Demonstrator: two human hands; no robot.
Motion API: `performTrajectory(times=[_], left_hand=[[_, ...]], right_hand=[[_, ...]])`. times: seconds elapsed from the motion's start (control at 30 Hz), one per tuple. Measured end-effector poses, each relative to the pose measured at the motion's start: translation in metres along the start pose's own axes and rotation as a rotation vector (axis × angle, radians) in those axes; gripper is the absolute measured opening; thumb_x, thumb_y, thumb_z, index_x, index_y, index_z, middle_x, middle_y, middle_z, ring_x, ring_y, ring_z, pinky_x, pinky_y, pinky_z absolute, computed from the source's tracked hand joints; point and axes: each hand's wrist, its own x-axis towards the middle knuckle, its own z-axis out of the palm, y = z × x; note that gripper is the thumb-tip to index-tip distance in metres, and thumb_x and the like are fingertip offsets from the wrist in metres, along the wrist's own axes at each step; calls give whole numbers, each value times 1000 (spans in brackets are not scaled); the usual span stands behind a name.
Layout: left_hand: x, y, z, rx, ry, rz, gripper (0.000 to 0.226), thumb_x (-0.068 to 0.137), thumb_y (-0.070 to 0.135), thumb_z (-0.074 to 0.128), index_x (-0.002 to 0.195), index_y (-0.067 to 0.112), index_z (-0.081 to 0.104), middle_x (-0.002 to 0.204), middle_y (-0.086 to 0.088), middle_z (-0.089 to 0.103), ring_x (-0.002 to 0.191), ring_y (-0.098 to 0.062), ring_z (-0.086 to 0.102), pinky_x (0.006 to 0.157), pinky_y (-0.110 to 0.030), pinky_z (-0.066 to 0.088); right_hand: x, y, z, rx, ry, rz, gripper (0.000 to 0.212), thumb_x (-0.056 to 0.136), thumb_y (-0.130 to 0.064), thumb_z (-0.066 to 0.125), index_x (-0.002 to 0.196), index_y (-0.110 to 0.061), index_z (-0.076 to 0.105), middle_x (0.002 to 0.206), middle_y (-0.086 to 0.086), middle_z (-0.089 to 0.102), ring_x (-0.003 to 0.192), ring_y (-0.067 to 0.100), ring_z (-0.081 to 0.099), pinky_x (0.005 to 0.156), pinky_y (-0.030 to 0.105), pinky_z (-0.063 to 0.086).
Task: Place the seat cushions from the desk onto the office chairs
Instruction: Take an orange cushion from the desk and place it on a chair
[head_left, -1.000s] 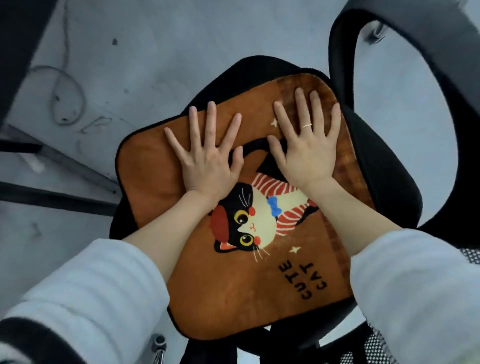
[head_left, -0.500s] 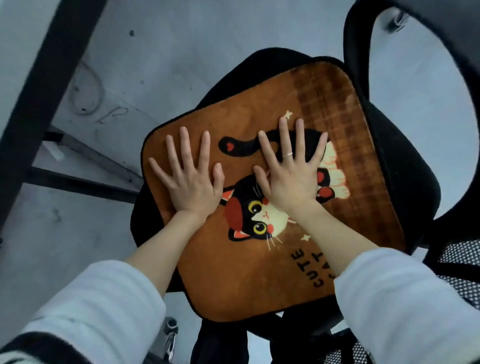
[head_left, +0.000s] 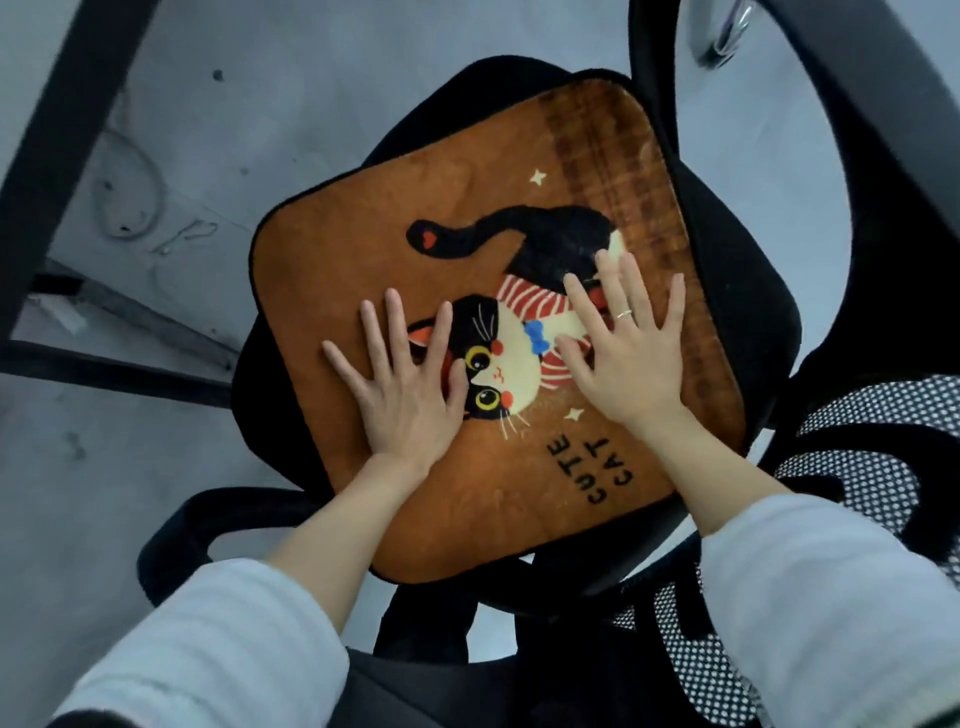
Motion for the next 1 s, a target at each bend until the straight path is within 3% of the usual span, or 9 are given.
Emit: performTrajectory(times=[0.23, 0.4, 0.57, 0.77, 0.93, 1.0], left_hand=[[23, 8, 13, 40, 23, 0, 59, 94, 46, 24, 149, 36, 3, 156, -19, 5, 144, -40, 4, 103, -75, 5], [30, 20, -3, 5, -15, 6, 60, 96, 48, 23, 148, 38, -4, 157, -16, -2, 144, -39, -1, 104, -74, 5], [-17, 28, 9, -11, -71, 131, 58, 92, 49, 18, 147, 43, -2, 158, -8, -3, 145, -32, -3, 106, -73, 4], [-12, 32, 26, 4, -36, 98, 59, 92, 47, 19, 146, 43, -4, 157, -5, -7, 144, -32, -5, 104, -71, -6], [-14, 31, 11, 1, -154, 57, 56, 93, 47, 12, 144, 45, -10, 157, -1, -14, 144, -27, -13, 106, -69, -8], [-26, 31, 5, -26, -232, -35, 54, 95, 46, 11, 141, 45, -16, 157, 2, -17, 144, -25, -17, 105, -71, -7]], right_hand=[[23, 7, 7, -27, -52, 13, 59, 95, -53, 24, 149, -31, 18, 159, 8, 10, 147, 29, 8, 111, 64, 1], [29, -6, -7, 5, -54, 39, 58, 94, -55, 26, 147, -30, 27, 157, 10, 20, 145, 36, 16, 109, 68, 8], [-25, -31, 10, 37, -2, -118, 50, 95, -47, 38, 144, -35, 33, 154, 5, 30, 143, 34, 25, 109, 67, 17], [-20, -28, 30, 29, 65, -120, 53, 94, -49, 33, 145, -36, 28, 155, 6, 28, 143, 32, 18, 110, 66, 7], [-23, -30, 19, 24, -26, -135, 53, 95, -50, 35, 145, -36, 30, 154, 5, 30, 143, 32, 24, 110, 66, 13], [-24, -25, 4, 33, -82, -62, 53, 94, -50, 36, 145, -36, 30, 155, 2, 28, 144, 28, 25, 110, 65, 13]])
